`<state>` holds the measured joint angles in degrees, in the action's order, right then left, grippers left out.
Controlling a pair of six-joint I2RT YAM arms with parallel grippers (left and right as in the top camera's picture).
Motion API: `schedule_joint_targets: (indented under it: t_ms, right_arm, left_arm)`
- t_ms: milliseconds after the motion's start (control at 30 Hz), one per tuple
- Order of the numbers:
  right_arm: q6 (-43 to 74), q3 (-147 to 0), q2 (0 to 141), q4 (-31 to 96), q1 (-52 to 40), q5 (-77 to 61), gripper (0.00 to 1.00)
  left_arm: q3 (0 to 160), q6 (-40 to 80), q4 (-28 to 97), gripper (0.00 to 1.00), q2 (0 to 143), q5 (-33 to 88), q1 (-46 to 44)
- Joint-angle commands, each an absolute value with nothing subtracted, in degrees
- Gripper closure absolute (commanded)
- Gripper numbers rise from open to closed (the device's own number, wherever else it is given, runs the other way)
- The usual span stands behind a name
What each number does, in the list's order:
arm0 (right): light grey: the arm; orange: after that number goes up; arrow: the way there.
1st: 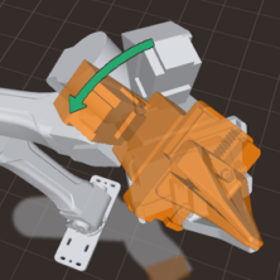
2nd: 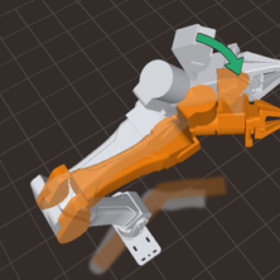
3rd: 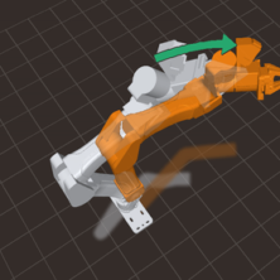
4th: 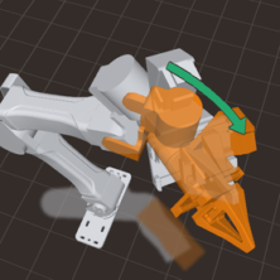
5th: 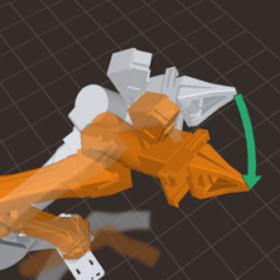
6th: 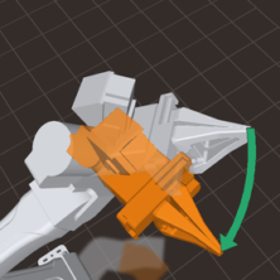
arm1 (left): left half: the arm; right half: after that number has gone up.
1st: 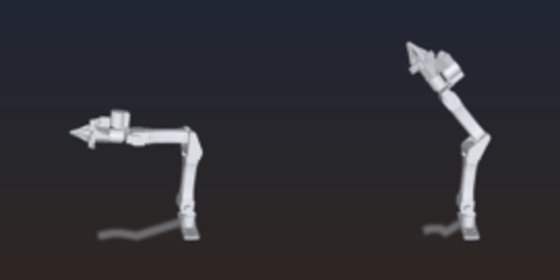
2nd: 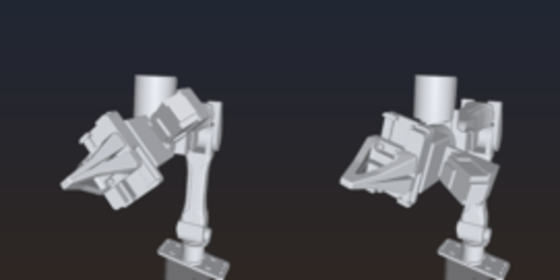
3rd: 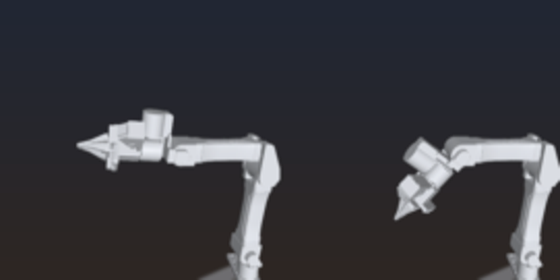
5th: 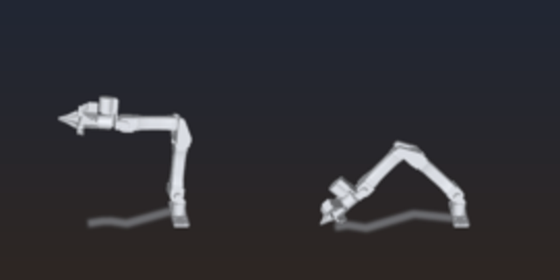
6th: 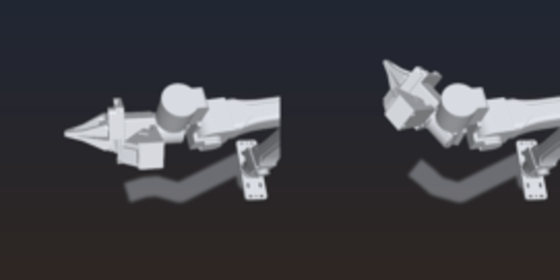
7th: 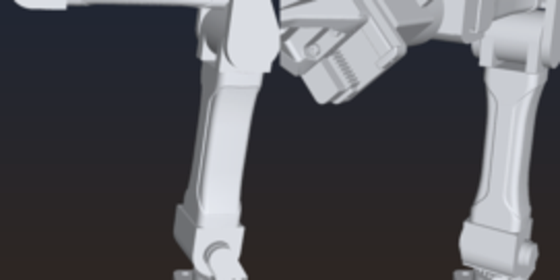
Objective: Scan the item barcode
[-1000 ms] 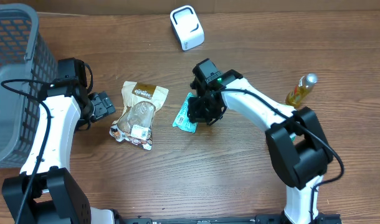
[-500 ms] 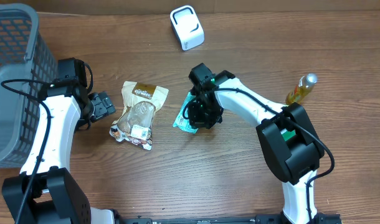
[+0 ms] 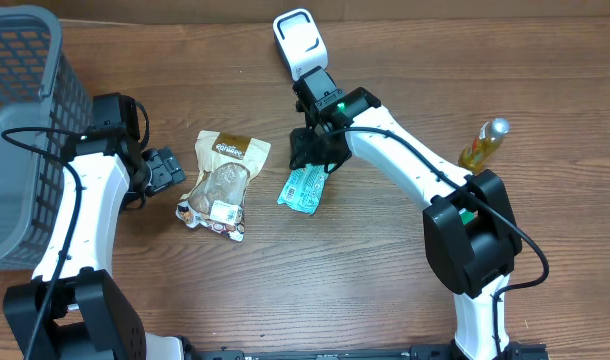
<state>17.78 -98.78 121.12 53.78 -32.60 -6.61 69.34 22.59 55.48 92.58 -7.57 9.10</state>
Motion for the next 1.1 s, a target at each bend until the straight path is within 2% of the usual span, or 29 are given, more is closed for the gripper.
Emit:
schedule_joint_targets:
  t_ms: [0, 133, 1067]
  right_arm:
    - [17.5, -98.5, 119.7, 53.5, -32.1, -1.9, 0.25]
    - [17.5, -98.5, 119.7, 53.2, -32.1, -1.1, 0.00]
    - [17.5, -98.5, 119.7, 53.2, -32.1, -1.1, 0.00]
  left_arm:
    - [69.2, 23.3, 55.4, 0.00, 91.5, -7.9, 9.3]
    - [69.2, 23.4, 55.4, 0.00, 91.5, -7.9, 9.3]
    - [69.2, 23.4, 55.4, 0.00, 91.5, -7.9, 9.4]
